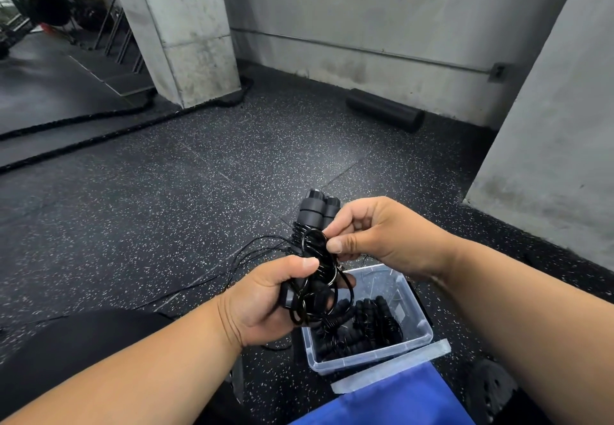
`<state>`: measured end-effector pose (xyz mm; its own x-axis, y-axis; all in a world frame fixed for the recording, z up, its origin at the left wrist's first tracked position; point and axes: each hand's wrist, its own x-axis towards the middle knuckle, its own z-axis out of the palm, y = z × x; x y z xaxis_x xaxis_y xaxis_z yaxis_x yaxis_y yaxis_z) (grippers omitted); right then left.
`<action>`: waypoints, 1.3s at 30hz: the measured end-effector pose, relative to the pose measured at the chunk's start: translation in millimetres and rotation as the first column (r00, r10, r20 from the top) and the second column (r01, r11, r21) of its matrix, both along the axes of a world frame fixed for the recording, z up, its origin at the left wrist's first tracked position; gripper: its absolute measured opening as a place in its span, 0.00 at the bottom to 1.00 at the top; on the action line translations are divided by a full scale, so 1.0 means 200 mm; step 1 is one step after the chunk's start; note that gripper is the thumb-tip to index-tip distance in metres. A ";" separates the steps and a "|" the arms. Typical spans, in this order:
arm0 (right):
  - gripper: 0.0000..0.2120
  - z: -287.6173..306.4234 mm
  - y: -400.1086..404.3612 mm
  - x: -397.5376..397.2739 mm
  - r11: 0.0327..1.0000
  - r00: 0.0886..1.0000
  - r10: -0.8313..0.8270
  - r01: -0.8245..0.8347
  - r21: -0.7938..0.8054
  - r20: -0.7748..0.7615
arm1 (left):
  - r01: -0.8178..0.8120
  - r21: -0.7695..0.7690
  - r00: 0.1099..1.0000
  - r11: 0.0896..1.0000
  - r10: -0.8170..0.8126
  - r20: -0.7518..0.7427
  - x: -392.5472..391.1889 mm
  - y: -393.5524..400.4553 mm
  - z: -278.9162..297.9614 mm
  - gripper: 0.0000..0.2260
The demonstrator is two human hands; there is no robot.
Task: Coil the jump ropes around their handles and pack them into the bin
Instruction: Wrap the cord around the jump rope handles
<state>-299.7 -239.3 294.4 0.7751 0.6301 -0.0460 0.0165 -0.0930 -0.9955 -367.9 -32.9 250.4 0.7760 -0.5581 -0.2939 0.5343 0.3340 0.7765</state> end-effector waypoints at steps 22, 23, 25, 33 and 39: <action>0.12 0.00 0.01 0.00 0.991 0.998 0.003 0.005 -0.136 0.062 | -0.003 -0.013 1.000 1.000 0.003 -0.013 -0.01 0.01 0.00 0.29; 0.12 0.01 0.01 0.00 0.989 0.998 0.006 0.002 -0.149 0.056 | 0.006 -0.023 1.000 1.000 -0.006 -0.017 -0.01 0.02 0.00 0.29; 0.11 0.00 0.01 0.00 0.985 0.998 0.010 0.001 -0.172 0.061 | 0.039 -0.029 0.999 0.999 -0.039 -0.007 -0.02 0.02 -0.01 0.29; 0.09 -0.01 -0.01 0.01 0.961 0.997 0.056 -0.041 -0.273 0.045 | 0.050 0.027 0.999 0.998 -0.050 -0.003 -0.03 0.01 -0.02 0.29; 0.05 -0.04 0.01 0.01 0.985 0.996 -0.092 0.090 -0.147 -0.005 | -0.054 0.088 0.996 0.995 0.060 -0.072 0.00 -0.01 0.00 0.25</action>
<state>-298.5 -237.4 286.0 0.8277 0.5430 -0.1416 -0.0099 -0.2381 -0.9712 -367.7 -34.8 251.0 0.7802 -0.4837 -0.3966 0.5734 0.2997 0.7625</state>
